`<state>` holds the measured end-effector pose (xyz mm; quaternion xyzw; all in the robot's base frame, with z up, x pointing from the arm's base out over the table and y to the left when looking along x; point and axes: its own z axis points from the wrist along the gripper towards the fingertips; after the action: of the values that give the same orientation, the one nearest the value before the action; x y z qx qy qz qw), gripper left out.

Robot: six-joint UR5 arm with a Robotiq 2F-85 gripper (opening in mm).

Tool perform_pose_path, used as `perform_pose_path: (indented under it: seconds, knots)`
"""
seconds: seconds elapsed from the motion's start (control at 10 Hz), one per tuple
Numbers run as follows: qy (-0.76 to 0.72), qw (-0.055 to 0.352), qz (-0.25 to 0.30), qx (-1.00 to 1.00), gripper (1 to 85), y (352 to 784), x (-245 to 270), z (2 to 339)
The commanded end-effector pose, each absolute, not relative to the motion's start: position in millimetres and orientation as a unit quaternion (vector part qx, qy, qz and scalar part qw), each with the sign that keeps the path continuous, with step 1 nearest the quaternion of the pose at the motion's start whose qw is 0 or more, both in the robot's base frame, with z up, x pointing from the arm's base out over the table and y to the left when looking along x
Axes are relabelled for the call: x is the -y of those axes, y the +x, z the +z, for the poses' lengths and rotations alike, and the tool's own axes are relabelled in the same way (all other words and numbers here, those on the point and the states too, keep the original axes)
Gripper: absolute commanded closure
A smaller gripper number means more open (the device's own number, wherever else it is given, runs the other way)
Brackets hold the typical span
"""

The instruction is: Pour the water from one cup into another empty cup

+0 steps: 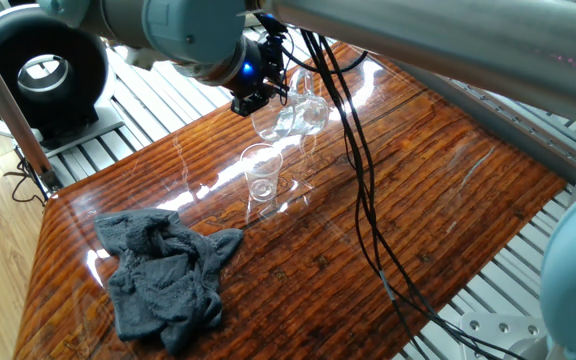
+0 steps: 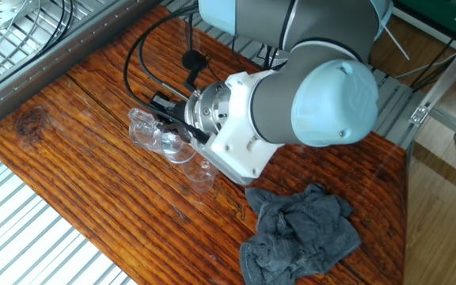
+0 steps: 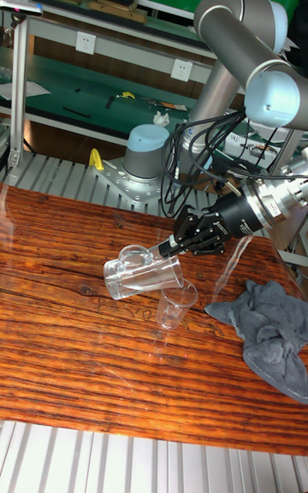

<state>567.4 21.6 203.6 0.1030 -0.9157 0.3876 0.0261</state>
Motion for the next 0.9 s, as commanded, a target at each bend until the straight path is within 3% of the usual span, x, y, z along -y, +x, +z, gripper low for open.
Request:
perform_pose_path:
  seconds: [0.0, 0.8]
  knots:
    - [0.101, 0.029, 0.388, 0.916, 84.7, 565.4, -25.2, 200.6]
    - [0.101, 0.03, 0.405, 0.908, 84.7, 563.2, -22.3, 200.9]
